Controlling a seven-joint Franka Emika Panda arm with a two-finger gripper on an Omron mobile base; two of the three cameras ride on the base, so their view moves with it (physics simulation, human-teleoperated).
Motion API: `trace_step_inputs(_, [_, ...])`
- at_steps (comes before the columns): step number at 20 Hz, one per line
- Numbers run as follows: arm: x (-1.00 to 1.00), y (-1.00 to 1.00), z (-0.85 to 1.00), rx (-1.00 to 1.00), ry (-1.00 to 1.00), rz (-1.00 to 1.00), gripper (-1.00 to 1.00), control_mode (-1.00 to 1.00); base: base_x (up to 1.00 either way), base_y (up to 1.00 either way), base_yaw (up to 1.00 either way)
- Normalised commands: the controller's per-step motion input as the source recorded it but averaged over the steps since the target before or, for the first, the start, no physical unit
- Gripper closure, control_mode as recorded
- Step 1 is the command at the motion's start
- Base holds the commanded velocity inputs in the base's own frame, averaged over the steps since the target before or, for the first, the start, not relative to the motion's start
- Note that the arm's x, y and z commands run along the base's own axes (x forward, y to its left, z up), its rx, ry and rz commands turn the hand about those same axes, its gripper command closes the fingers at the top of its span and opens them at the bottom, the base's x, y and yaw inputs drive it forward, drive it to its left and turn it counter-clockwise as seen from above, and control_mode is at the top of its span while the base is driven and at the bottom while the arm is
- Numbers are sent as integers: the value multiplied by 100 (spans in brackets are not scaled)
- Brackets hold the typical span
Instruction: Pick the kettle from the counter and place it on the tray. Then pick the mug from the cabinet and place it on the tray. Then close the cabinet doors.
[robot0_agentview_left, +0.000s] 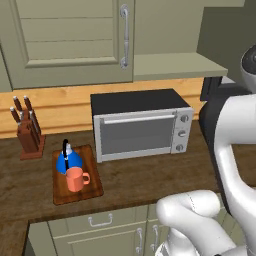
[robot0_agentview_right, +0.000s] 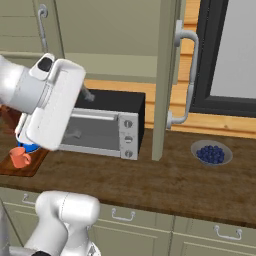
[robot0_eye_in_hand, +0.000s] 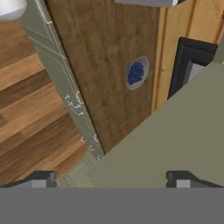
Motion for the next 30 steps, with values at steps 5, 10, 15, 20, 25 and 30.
trace_step_inputs(5, [-18, -54, -3, -3, 0, -16, -100, -100, 0, 0, 0])
trace_step_inputs(10, [-27, -59, -3, -2, -10, -6, -100, -100, 0, 0, 0])
trace_step_inputs(15, [-23, -61, -3, -4, -22, -1, -100, -100, 0, 0, 0])
trace_step_inputs(20, [-30, -47, 0, -1, -23, 0, -100, -100, 0, 0, 0])
trace_step_inputs(25, [-12, -47, 1, 0, -19, -2, -100, -100, 0, 0, 0])
trace_step_inputs(30, [4, -59, 3, 0, -4, 0, -100, -100, 0, 0, 0])
